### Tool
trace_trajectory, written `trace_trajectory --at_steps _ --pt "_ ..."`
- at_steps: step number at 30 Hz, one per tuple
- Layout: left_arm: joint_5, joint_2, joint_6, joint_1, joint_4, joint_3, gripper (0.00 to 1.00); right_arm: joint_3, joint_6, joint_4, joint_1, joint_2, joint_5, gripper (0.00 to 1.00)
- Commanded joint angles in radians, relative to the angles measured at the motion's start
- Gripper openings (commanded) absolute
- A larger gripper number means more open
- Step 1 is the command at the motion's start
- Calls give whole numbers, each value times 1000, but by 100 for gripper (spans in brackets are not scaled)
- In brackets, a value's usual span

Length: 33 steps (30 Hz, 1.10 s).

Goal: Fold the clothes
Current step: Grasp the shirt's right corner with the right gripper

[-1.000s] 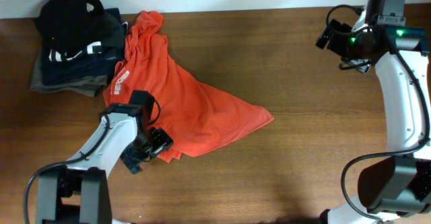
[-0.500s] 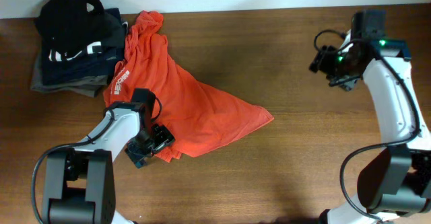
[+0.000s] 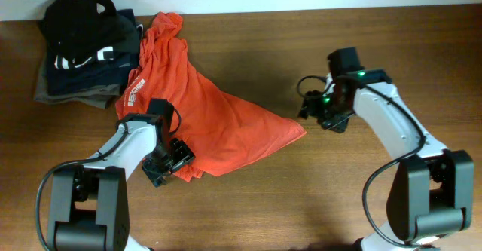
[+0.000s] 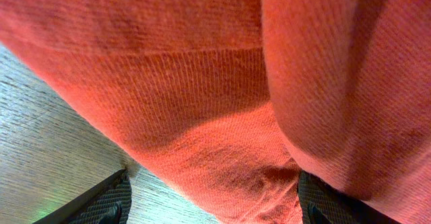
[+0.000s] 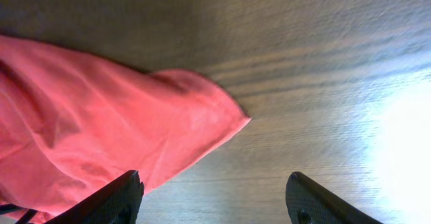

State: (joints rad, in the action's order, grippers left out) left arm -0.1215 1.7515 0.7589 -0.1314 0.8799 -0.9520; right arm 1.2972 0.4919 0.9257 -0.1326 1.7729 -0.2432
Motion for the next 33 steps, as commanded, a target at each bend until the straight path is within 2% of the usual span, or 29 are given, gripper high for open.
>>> trace_trajectory --at_steps 1,9,18,26,28,30,32,33 --pt "21 40 -5 -3 -1 16 79 -14 85 -6 -44 34 68 73" --pt "32 40 -5 -3 -1 16 79 -13 130 8 -51 156 72 70" --pt "32 40 -5 -3 -1 16 77 -14 146 -3 -51 217 71 69" --pt "35 40 -5 -3 -1 16 77 -14 146 -36 -53 230 68 56" --pt "35 40 -5 -3 -1 16 69 -14 146 -51 -57 231 68 54" --pt "35 40 -5 -3 0 16 67 -14 153 -60 -64 231 68 49" --pt "35 40 -5 -3 2 16 67 -14 165 -64 -72 232 68 41" --pt "35 40 -5 -3 4 16 67 -14 180 -64 -80 232 68 31"
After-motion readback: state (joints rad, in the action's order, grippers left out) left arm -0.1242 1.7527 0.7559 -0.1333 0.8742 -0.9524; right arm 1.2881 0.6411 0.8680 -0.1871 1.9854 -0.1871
